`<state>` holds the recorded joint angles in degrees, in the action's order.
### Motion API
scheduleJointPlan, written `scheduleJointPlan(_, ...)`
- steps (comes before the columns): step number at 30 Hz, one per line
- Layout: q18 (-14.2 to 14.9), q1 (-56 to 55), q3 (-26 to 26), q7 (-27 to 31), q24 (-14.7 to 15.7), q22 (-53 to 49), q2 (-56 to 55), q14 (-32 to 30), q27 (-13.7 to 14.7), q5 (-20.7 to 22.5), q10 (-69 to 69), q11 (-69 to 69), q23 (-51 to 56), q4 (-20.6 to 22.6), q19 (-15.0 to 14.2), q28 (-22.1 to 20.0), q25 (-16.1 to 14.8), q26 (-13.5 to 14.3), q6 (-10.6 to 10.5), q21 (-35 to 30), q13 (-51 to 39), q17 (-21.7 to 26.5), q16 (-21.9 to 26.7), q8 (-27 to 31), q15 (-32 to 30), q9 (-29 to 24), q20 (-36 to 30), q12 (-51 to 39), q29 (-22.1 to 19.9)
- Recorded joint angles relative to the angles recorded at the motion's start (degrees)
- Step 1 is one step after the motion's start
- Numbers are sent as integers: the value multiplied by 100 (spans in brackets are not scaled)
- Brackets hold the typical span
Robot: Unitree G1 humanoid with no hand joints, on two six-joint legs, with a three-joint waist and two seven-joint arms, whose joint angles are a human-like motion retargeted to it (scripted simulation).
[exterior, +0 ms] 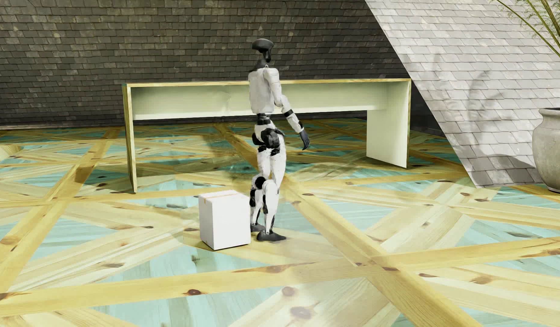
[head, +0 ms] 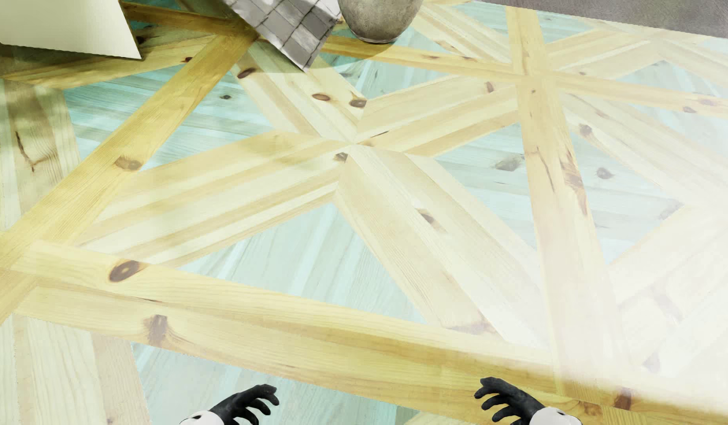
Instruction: Perch on the white box
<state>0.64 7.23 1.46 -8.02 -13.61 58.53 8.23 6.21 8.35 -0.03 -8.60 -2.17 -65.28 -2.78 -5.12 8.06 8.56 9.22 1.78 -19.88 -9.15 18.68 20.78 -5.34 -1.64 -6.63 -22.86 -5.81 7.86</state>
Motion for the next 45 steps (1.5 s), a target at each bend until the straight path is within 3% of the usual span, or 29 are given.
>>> scheduleJointPlan(2,-1,175,12,-46,42,741,293,85,-186,14,-18,173,-616,-14,-11,-243,-52,-275,-9,163,98,-160,-106,-60,25,195,28,7,-186)
scheduleJointPlan(4,32,250,37,-53,-35,1088,412,137,-268,6,-35,208,-863,-39,-40,-309,-63,-363,-7,333,278,-281,-99,-87,92,358,72,42,-244)
scheduleJointPlan(11,31,304,56,77,20,526,509,208,-51,-20,-51,211,-175,-84,-58,-20,129,-179,21,440,886,-521,148,-14,217,661,285,476,283)
scheduleJointPlan(15,46,303,60,296,82,526,397,341,-122,-51,10,131,-238,-69,13,-78,28,-256,31,416,833,-554,-57,81,185,684,264,456,142)
scheduleJointPlan(18,-13,315,66,226,52,296,428,214,-65,-29,-4,153,-172,-43,42,-4,86,-187,7,313,757,-402,-99,63,181,633,269,531,201)
scheduleJointPlan(23,-42,352,58,74,-5,383,505,199,-115,-7,-2,219,-363,-21,15,37,-72,-167,12,365,687,-374,-135,3,200,612,176,507,13)
scheduleJointPlan(30,-208,-13,45,104,183,532,36,216,-152,53,-417,-237,-128,-22,135,-80,88,-394,16,-152,263,-403,-109,102,202,273,-70,37,167)
scheduleJointPlan(33,-180,-800,-22,307,77,276,-796,348,-224,5,-1331,-1168,55,-101,147,-4,189,-401,-7,-594,-402,-423,-96,254,345,-242,-598,-582,119)
scheduleJointPlan(35,12,-1598,-61,486,-55,-151,-1720,444,-212,-100,-2121,-2167,410,-257,11,205,174,-306,6,-858,-906,-380,33,368,526,-707,-1092,-1166,126)
scheduleJointPlan(40,213,-3805,-48,897,-483,-1653,-4056,917,-13,-397,-4387,-4737,1570,-468,-179,371,212,-9,8,-1826,-2152,32,539,473,1163,-2064,-2890,-2871,-68)
scheduleJointPlan(42,317,-4733,-42,1113,-691,-2175,-4999,1094,192,-477,-5302,-5702,2394,-509,-247,525,442,160,-13,-2226,-2648,458,764,588,1367,-2564,-3548,-3640,211)
scheduleJointPlan(43,404,-5186,-46,1211,-801,-2566,-5461,1192,290,-526,-5762,-6190,2965,-550,-319,602,392,333,-16,-2416,-2880,783,959,660,1471,-2794,-3910,-4032,313)
scheduleJointPlan(44,457,-5617,-54,1314,-767,-3013,-5897,1291,349,-591,-6220,-6662,3617,-558,-399,525,202,382,-36,-2554,-3084,1190,1189,737,1576,-3018,-4273,-4424,122)
scheduleJointPlan(45,511,-6039,-74,1410,-613,-3522,-6348,1383,440,-652,-6669,-7148,4243,-564,-452,94,-20,382,-52,-2655,-3310,1615,1489,791,1651,-3215,-4578,-4762,-117)
